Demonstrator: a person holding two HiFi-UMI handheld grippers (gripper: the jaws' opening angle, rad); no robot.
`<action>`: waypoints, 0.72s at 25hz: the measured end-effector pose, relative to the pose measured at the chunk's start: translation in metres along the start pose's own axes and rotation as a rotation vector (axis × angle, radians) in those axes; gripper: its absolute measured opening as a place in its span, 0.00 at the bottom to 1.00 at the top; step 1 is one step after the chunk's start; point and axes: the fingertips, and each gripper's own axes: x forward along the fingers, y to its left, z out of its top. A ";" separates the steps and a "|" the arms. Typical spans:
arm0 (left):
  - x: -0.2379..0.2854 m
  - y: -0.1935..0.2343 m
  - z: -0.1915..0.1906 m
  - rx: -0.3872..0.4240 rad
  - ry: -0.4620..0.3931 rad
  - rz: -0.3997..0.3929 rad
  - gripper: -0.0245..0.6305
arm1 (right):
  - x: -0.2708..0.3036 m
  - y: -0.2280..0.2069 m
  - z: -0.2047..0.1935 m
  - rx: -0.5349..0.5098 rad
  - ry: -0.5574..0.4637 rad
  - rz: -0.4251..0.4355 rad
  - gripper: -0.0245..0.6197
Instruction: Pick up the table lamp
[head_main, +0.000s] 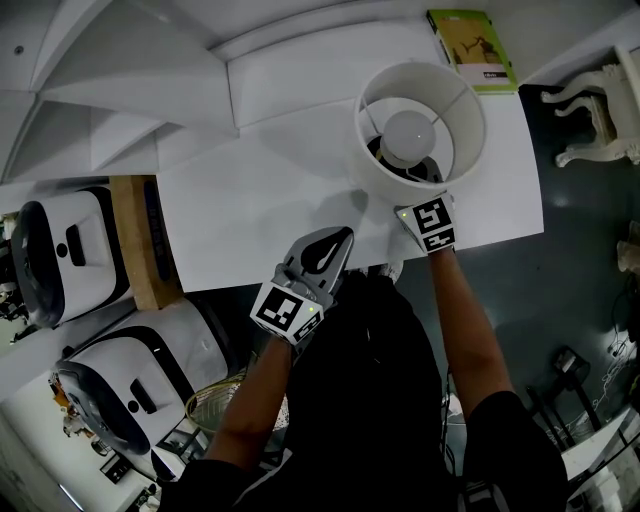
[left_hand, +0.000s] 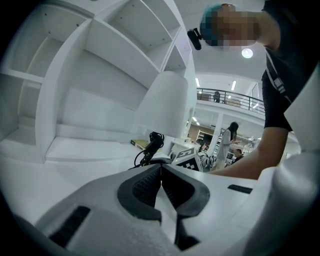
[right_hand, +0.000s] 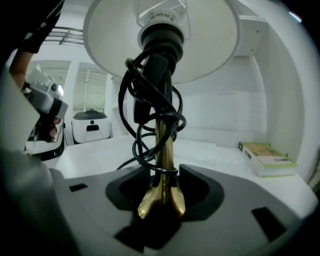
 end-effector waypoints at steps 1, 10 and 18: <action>0.000 0.000 0.000 0.000 0.001 -0.001 0.07 | 0.002 0.000 -0.001 -0.015 0.013 -0.008 0.28; -0.002 -0.001 0.000 0.001 0.002 -0.004 0.07 | 0.001 -0.002 -0.001 -0.036 0.000 -0.021 0.27; -0.008 -0.001 0.003 0.004 -0.006 -0.001 0.07 | 0.000 -0.004 -0.001 -0.008 0.017 -0.024 0.26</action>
